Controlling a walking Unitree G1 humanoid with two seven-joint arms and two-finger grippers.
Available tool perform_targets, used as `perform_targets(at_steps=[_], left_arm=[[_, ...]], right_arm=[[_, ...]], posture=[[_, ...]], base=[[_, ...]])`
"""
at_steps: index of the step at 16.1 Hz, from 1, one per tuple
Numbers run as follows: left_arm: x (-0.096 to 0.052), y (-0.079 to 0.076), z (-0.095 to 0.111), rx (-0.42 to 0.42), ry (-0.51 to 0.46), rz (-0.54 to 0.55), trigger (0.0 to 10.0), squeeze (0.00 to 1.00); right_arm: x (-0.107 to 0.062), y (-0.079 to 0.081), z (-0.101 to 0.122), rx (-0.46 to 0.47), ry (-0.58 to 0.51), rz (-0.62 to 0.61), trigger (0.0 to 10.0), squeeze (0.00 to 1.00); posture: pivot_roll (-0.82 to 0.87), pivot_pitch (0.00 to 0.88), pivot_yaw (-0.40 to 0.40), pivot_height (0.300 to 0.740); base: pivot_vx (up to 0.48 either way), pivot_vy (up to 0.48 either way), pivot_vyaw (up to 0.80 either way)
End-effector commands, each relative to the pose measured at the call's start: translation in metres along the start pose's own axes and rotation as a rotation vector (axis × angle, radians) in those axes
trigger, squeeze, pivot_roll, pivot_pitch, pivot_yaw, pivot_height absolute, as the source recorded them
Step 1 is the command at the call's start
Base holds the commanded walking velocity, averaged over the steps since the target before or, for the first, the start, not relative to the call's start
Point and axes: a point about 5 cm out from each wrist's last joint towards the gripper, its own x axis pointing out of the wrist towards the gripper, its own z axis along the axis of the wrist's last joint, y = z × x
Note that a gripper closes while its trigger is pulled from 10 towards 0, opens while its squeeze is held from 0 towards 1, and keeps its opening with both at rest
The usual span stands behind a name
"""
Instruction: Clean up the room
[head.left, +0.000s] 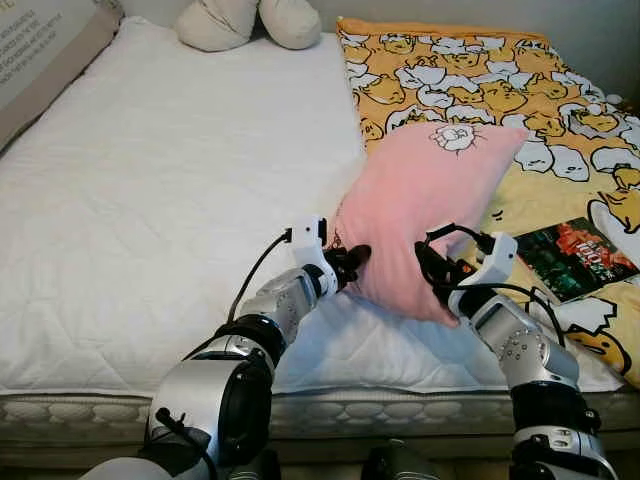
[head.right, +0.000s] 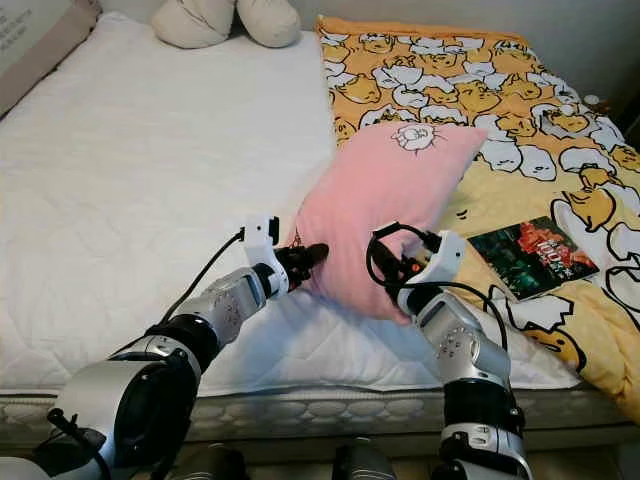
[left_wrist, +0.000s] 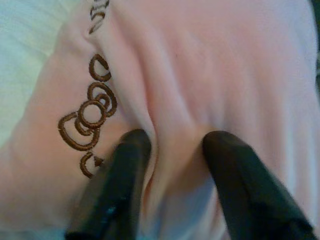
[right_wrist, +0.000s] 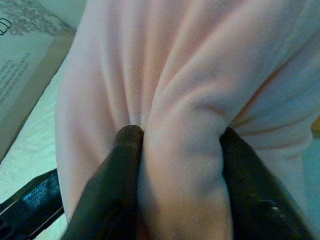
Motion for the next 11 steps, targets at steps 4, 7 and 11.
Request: perform_targets(at_steps=[4, 7, 11], left_arm=[[0.005, -0.020, 0.022, -0.072, -0.141, -0.150, 0.0, 0.00], [-0.008, -0.003, 0.051, -0.042, -0.235, -0.141, 0.0, 0.00], [-0.025, 0.029, 0.062, 0.125, -0.220, 0.022, 10.0, 0.00]], right_arm=[[-0.003, 0.014, 0.009, -0.029, -0.019, 0.089, 0.0, 0.00], [-0.008, 0.021, 0.038, -0.096, -0.070, 0.144, 0.0, 0.00], [-0.028, 0.007, 0.057, -0.191, -0.032, 0.163, 0.0, 0.00]], posture=[[-0.12, 0.000, 0.020, 0.695], [-0.09, 0.000, 0.019, 0.695], [-0.06, 0.000, 0.004, 0.695]], base=[[0.000, 0.000, 0.00], [0.000, 0.000, 0.00], [0.000, 0.000, 0.00]])
